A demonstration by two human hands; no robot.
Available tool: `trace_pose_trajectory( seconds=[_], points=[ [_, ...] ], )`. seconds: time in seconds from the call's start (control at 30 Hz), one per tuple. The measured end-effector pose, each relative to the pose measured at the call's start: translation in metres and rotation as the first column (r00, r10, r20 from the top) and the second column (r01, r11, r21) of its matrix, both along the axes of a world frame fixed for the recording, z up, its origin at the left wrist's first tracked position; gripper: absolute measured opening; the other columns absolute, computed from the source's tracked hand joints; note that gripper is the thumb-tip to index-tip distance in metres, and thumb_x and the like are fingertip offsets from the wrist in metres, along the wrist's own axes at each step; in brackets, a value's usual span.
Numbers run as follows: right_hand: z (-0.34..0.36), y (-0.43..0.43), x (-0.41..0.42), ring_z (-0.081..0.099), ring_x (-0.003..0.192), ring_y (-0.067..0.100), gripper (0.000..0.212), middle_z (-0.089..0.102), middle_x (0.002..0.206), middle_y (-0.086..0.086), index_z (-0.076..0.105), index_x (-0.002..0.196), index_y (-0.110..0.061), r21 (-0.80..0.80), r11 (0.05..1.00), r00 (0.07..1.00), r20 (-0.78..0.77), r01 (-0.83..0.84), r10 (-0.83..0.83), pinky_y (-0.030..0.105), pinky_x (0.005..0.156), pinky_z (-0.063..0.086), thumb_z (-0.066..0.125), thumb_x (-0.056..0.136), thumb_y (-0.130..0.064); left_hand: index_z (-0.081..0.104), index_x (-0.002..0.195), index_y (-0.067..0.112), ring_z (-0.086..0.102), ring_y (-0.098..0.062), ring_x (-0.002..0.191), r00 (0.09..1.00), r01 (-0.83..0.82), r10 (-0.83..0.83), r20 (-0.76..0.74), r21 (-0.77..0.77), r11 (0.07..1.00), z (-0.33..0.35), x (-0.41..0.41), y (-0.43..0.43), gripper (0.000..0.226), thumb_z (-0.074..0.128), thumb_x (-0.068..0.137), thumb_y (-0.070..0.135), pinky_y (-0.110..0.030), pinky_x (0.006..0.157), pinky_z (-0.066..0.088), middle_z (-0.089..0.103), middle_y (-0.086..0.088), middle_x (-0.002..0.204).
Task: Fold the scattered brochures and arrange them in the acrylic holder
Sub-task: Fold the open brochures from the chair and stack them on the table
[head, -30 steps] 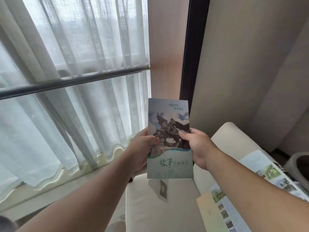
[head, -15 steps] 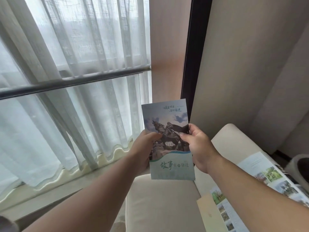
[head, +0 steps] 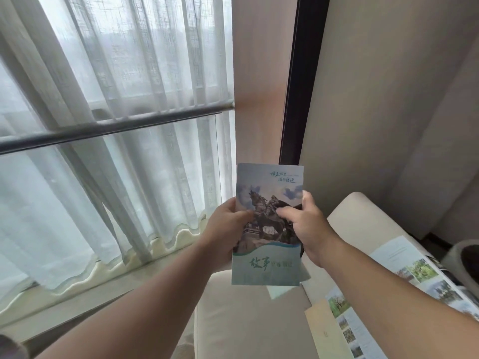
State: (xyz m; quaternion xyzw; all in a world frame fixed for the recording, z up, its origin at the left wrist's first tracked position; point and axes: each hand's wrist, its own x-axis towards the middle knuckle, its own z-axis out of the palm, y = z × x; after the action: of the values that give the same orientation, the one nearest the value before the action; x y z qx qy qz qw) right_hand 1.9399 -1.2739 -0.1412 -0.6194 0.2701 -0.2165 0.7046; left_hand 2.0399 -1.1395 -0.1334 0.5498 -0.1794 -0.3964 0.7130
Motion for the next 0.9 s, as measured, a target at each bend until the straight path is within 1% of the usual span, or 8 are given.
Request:
trace_pose_trajectory(
  seconds=[0.1, 0.2, 0.3, 0.43, 0.53, 0.63, 0.73, 0.9],
  points=[
    [-0.003, -0.005, -0.002, 0.074, 0.087, 0.027, 0.032, 0.076, 0.098, 0.006, 0.057, 0.118, -0.021, 0.116, 0.993, 1.0, 0.011, -0.029, 0.028, 0.048, 0.079, 0.059, 0.065, 0.087, -0.019, 0.062, 0.11, 0.003, 0.073, -0.037, 0.082, 0.996, 0.091, -0.091, -0.001, -0.048, 0.995, 0.001, -0.001, 0.002, 0.027, 0.047, 0.09, -0.005, -0.038, 0.06, 0.058, 0.073, -0.022, 0.097],
    [-0.002, -0.005, -0.003, 0.075, 0.086, 0.027, 0.025, 0.077, 0.096, 0.007, 0.063, 0.115, -0.013, 0.129, 0.99, 0.998, -0.013, -0.054, 0.056, 0.041, 0.075, 0.057, 0.063, 0.092, -0.02, 0.061, 0.112, 0.001, 0.074, -0.036, 0.081, 0.996, 0.088, -0.088, 0.006, -0.055, 0.995, -0.001, -0.001, 0.003, 0.027, 0.045, 0.092, -0.008, -0.037, 0.059, 0.058, 0.074, -0.021, 0.095],
    [-0.001, -0.005, -0.003, 0.075, 0.088, 0.026, 0.02, 0.077, 0.098, 0.008, 0.065, 0.113, -0.014, 0.158, 0.983, 0.995, -0.01, -0.096, 0.099, 0.036, 0.07, 0.056, 0.06, 0.094, -0.017, 0.061, 0.115, 0.002, 0.073, -0.037, 0.084, 0.996, 0.082, -0.084, -0.028, -0.078, 0.994, -0.002, 0.001, 0.005, 0.027, 0.046, 0.094, -0.006, -0.039, 0.061, 0.058, 0.072, -0.023, 0.1],
    [0.002, -0.008, -0.007, 0.072, 0.097, 0.031, 0.025, 0.075, 0.107, 0.012, 0.064, 0.118, -0.014, 0.228, 0.956, 0.982, 0.003, -0.184, 0.188, 0.042, 0.081, 0.056, 0.059, 0.094, -0.019, 0.056, 0.121, -0.001, 0.07, -0.043, 0.093, 0.984, 0.142, -0.153, -0.089, -0.12, 0.983, 0.0, 0.003, 0.008, 0.034, 0.045, 0.089, -0.003, -0.045, 0.068, 0.058, 0.068, -0.029, 0.109],
    [0.003, -0.006, -0.005, 0.074, 0.089, 0.03, 0.022, 0.075, 0.102, 0.013, 0.063, 0.118, -0.01, 0.199, 0.976, 0.996, 0.018, -0.089, 0.087, 0.039, 0.071, 0.058, 0.057, 0.096, -0.012, 0.059, 0.115, 0.002, 0.073, -0.038, 0.085, 0.999, 0.054, -0.054, 0.006, -0.041, 0.998, 0.001, 0.001, 0.003, 0.031, 0.046, 0.088, -0.003, -0.04, 0.062, 0.058, 0.071, -0.025, 0.102],
    [0.005, -0.007, -0.001, 0.073, 0.091, 0.031, 0.022, 0.074, 0.104, 0.014, 0.061, 0.118, -0.013, 0.173, 0.984, 0.998, 0.043, -0.045, 0.038, 0.045, 0.075, 0.059, 0.051, 0.099, -0.006, 0.058, 0.113, 0.014, 0.075, -0.023, 0.073, 0.965, -0.139, 0.117, 0.234, 0.08, 0.987, 0.0, -0.002, -0.004, 0.03, 0.055, 0.086, 0.002, -0.03, 0.052, 0.056, 0.072, -0.013, 0.096],
    [0.006, -0.011, 0.0, 0.073, 0.093, 0.032, 0.022, 0.074, 0.105, 0.014, 0.06, 0.118, -0.014, 0.16, 0.982, 0.994, 0.064, -0.1, 0.091, 0.046, 0.076, 0.059, 0.051, 0.099, -0.007, 0.051, 0.121, 0.026, 0.075, -0.028, 0.076, 0.98, -0.155, 0.143, 0.141, 0.076, 0.985, -0.002, -0.001, -0.007, 0.04, 0.057, 0.086, 0.007, -0.034, 0.054, 0.057, 0.071, -0.015, 0.102],
    [-0.003, -0.015, 0.009, 0.072, 0.093, 0.029, 0.025, 0.071, 0.108, 0.005, 0.058, 0.118, -0.027, -0.003, 0.998, 0.997, 0.021, -0.07, 0.07, 0.051, 0.077, 0.06, 0.06, 0.094, -0.017, 0.062, 0.109, 0.005, 0.074, -0.031, 0.074, 0.974, -0.204, 0.191, 0.118, 0.1, 0.974, 0.0, -0.007, -0.005, 0.018, 0.058, 0.092, 0.003, -0.033, 0.054, 0.057, 0.075, -0.018, 0.09]
  ],
)
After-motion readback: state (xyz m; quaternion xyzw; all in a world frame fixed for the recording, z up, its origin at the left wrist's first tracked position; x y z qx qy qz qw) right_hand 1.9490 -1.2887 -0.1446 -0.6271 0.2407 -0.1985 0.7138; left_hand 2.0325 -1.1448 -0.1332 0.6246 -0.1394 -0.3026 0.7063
